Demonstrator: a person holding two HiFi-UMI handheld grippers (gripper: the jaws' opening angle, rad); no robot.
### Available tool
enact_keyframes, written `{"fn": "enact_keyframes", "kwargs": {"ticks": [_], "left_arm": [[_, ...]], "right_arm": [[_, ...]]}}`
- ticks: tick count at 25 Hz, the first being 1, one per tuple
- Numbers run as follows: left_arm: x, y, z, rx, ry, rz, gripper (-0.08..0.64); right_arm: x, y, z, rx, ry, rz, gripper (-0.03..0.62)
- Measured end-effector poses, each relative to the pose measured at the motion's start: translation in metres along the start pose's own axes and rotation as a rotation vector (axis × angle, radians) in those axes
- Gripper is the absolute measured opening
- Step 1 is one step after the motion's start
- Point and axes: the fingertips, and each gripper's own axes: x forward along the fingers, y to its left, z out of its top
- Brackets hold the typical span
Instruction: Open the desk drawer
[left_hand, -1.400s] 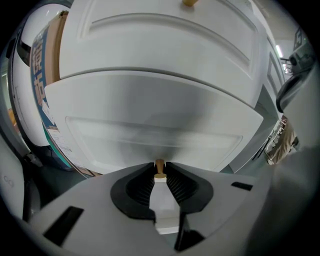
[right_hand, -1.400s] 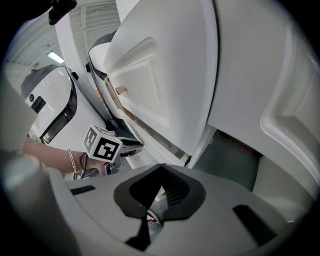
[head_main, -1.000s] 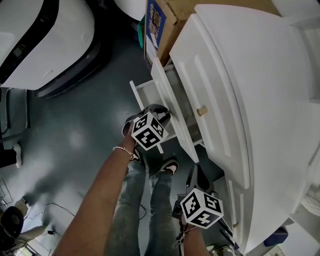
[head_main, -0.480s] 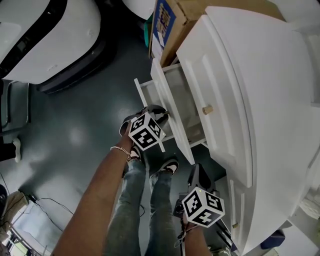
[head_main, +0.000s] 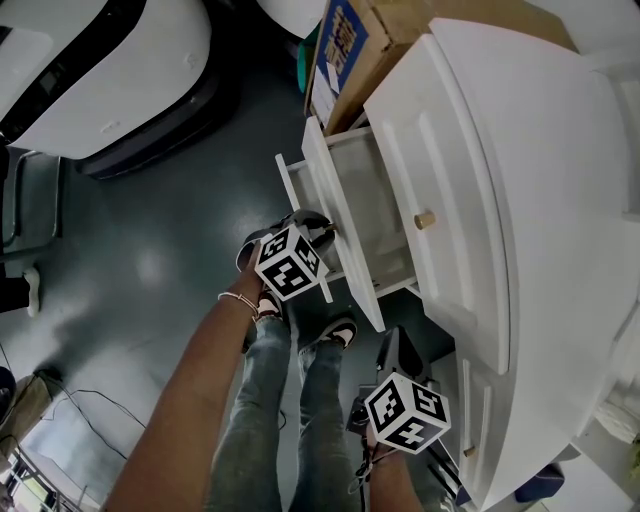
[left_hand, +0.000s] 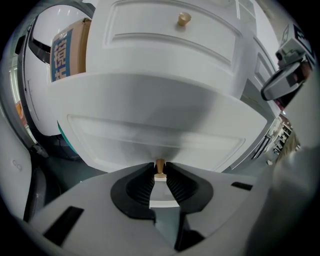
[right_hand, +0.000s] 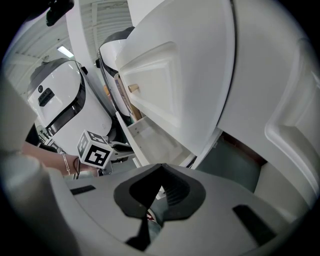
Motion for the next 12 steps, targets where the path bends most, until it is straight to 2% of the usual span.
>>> {"fn": "enact_keyframes", "kwargs": {"ticks": [12], "left_arm": [[-0.012,0.001,-0.014,-0.023,-0.005,0.000,0.086]], "right_arm": [[0.002,0.012,-0.001,-0.031,0.011,0.015,0.006]]}}
